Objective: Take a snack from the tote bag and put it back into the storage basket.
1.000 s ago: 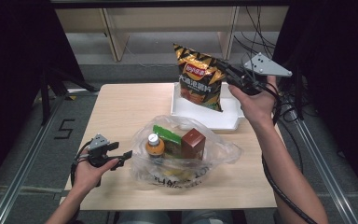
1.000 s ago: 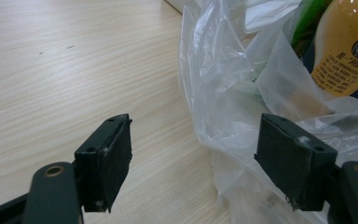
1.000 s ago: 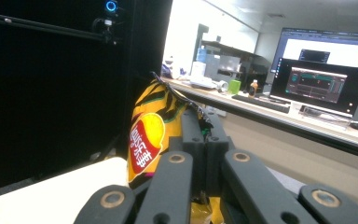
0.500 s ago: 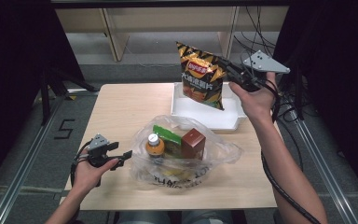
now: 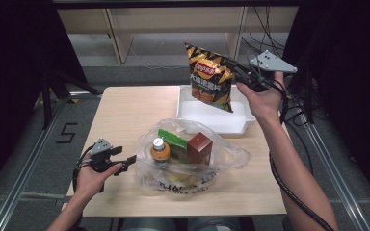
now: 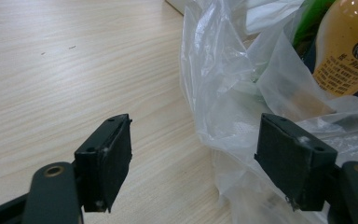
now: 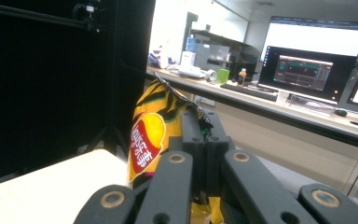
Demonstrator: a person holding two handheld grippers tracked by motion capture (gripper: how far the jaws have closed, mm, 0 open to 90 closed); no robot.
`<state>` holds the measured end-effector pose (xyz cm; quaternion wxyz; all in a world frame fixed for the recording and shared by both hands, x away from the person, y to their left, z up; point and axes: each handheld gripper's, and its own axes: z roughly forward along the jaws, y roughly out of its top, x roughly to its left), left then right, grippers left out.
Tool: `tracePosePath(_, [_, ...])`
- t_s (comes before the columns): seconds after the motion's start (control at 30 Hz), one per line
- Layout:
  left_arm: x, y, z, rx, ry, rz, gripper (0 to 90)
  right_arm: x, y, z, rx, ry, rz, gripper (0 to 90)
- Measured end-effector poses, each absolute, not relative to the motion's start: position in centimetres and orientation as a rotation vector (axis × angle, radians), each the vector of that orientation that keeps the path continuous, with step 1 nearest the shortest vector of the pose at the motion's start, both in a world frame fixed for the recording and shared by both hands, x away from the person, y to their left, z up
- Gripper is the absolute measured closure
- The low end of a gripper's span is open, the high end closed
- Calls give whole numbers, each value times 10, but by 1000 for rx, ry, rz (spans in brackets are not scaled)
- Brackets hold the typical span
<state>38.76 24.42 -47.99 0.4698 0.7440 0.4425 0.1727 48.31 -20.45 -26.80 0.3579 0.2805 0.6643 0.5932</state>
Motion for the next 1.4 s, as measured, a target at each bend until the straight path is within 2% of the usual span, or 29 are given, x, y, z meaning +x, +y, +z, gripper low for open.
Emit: tracePosePath(1.4, [388,244,-480,1826,1089,422,259,525,-212,-283,809,1750,1456,900])
